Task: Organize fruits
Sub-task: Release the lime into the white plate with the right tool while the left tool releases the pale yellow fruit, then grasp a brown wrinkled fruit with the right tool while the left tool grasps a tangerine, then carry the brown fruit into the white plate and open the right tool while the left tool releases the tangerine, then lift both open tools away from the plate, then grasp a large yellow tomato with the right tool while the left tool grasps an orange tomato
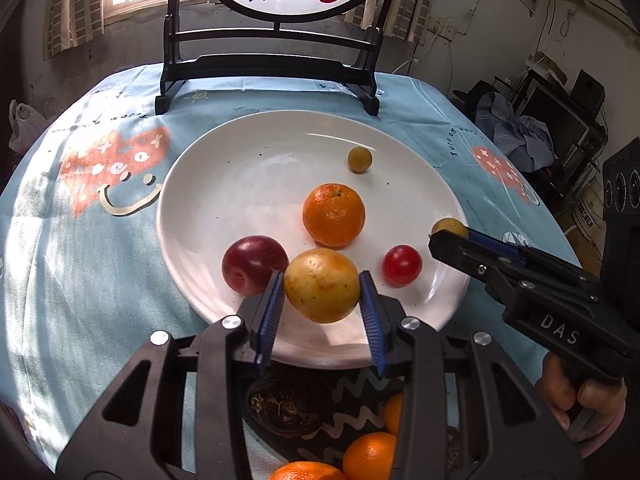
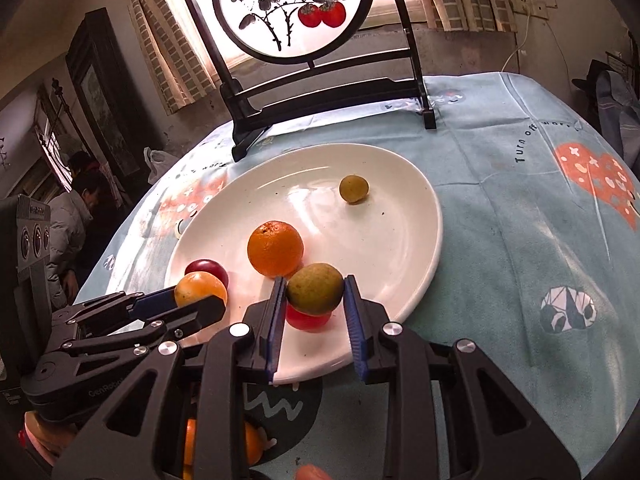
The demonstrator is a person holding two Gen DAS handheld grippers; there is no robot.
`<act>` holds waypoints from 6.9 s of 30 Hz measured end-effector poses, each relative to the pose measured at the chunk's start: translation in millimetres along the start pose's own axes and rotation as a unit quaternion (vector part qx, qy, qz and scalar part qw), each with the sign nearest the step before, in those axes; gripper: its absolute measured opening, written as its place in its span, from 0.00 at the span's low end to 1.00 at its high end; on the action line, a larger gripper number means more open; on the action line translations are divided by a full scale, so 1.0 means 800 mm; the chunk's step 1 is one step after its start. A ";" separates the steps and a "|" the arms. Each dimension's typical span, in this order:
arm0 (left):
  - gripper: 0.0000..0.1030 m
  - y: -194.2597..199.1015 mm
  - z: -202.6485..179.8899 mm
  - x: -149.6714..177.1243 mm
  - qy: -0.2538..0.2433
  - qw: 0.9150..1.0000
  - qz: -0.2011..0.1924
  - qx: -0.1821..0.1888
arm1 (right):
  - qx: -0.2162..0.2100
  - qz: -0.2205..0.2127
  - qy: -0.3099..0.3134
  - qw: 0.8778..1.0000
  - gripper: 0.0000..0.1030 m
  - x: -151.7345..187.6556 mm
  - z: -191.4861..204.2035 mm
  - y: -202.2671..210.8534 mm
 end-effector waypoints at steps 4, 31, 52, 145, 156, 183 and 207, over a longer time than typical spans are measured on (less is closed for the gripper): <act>0.72 0.018 -0.001 -0.003 -0.008 0.999 -0.023 -0.028 | -0.009 -0.005 -0.003 1.000 0.41 0.003 0.002 0.015; 0.96 0.103 0.031 0.069 0.017 0.996 -0.050 -0.072 | -0.049 -0.016 -0.069 0.996 0.43 0.131 -0.013 0.125; 0.96 0.107 0.055 0.097 0.028 0.994 -0.036 -0.103 | 0.010 0.026 0.009 1.000 0.45 0.150 0.022 0.106; 0.94 0.082 0.061 -0.001 0.028 0.993 -0.102 -0.060 | -0.062 -0.043 -0.057 0.995 0.54 0.003 -0.008 0.055; 0.96 0.097 0.028 0.059 -0.012 0.996 -0.066 -0.063 | -0.065 -0.024 -0.042 0.997 0.54 0.093 0.000 0.105; 0.96 0.118 0.037 0.117 0.000 0.997 -0.051 -0.052 | 0.057 0.065 0.106 0.991 0.38 0.197 0.058 0.102; 0.58 0.081 -0.070 0.149 -0.138 0.983 0.026 0.118 | -0.080 0.009 -0.057 0.995 0.38 0.178 0.008 0.146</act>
Point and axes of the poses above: each gripper's, at about its wrist camera, not at the fingertips, and y roughly against the way its jaws point, z to its left, x to its underside, the point moved 4 cm from there along -y, roughly the way its jaws point, and after that the axes turned 10 degrees about -y, right-handed, at the moved point
